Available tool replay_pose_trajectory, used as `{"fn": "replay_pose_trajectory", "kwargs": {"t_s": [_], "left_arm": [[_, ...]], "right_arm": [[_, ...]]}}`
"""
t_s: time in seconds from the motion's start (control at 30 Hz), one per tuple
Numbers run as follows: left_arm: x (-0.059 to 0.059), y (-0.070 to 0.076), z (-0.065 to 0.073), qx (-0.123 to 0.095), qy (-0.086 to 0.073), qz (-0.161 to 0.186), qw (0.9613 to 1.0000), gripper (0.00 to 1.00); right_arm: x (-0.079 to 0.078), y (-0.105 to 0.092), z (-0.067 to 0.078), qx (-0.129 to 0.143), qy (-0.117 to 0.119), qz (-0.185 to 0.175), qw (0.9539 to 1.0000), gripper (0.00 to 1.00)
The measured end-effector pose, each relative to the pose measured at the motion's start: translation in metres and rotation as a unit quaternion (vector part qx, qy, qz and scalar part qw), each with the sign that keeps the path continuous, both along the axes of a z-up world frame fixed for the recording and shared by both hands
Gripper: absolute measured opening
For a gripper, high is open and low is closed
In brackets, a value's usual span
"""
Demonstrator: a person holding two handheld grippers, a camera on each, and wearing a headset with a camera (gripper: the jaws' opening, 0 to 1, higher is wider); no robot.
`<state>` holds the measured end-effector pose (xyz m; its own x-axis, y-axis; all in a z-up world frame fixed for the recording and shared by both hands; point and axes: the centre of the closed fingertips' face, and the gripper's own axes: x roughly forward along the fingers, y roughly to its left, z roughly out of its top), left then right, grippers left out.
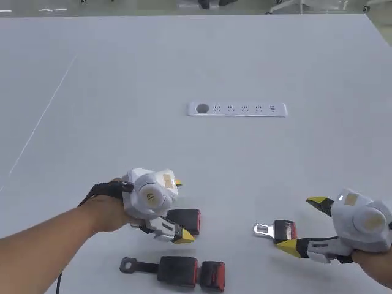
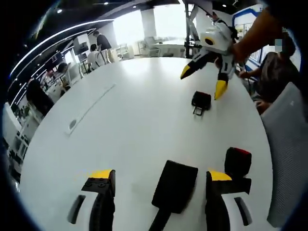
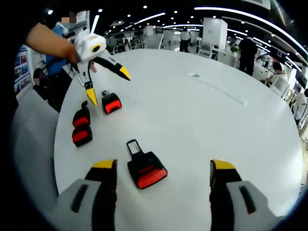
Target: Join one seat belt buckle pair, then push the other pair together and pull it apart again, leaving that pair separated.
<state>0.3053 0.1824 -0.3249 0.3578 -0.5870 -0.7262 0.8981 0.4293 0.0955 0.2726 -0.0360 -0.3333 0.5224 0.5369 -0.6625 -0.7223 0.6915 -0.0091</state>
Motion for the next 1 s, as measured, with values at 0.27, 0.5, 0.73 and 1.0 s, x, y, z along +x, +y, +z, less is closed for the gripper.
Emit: {"fn": "replay_pose_trajectory", "kwargs": {"t_s": [0.27,0.5,0.73,1.0], "left_arm": [[0.01,0.029,0.041,-0.098,-0.011,0.191,0.9767,0.97],[-0.01,0.059,0.073,-0.178,-0.025,0.276,0.9441,1.0],[-0.048,0.088,0.081,-0.181,-0.014,0.31,0.9334,1.0],[-0.091,0.109,0.088,-0.184,-0.015,0.314,0.9312,1.0]], "right_arm": [[-0.002,-0.001,0.033,0.034,-0.05,-0.11,0.9921,0.88],[-0.018,0.008,0.057,0.048,-0.076,-0.142,0.9858,0.93],[-0.038,0.008,0.071,0.057,-0.087,-0.156,0.9822,0.93],[-0.069,0.009,0.079,0.055,-0.098,-0.148,0.9826,0.95]]}}
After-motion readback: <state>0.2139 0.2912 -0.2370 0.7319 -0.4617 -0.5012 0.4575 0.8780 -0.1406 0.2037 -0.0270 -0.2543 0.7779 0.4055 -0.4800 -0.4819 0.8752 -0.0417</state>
